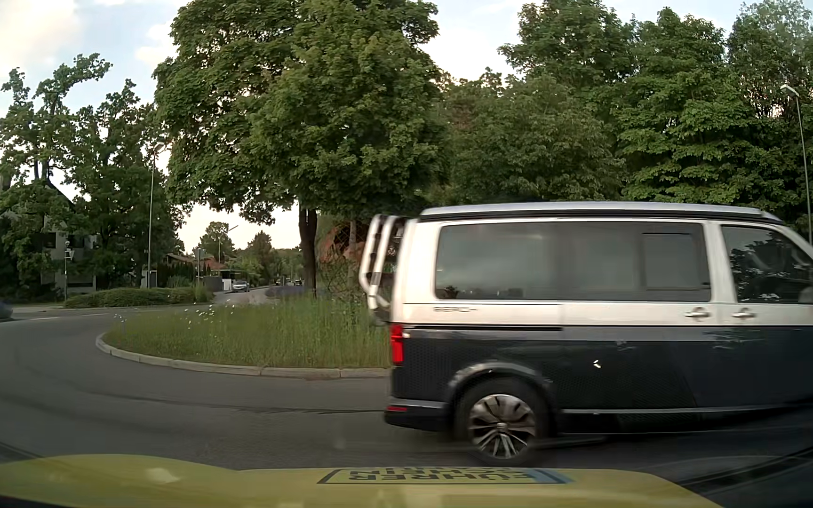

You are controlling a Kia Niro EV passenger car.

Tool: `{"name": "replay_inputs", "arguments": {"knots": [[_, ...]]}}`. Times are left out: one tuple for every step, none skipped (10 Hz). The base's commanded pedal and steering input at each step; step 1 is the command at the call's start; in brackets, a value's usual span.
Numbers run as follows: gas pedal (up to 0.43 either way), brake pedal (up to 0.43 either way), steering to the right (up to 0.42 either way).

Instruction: Follow the waypoints while adhering to traffic rules and regulations

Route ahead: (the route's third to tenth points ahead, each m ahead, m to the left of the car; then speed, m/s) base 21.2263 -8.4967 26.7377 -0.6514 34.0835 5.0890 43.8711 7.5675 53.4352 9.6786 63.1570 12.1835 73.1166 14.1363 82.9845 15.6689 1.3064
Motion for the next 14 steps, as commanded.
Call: {"name": "replay_inputs", "arguments": {"knots": [[0.079,0.0,0.443],[0.138,0.0,0.464],[0.177,0.0,0.478],[0.177,0.0,0.494],[0.177,0.0,0.511],[0.177,0.0,0.524],[0.177,0.0,0.537],[0.177,0.0,0.55],[0.177,0.0,0.557],[0.177,0.0,0.558],[0.177,0.0,0.56],[0.177,0.0,0.563],[0.177,0.0,0.572],[0.177,0.0,0.579]]}}
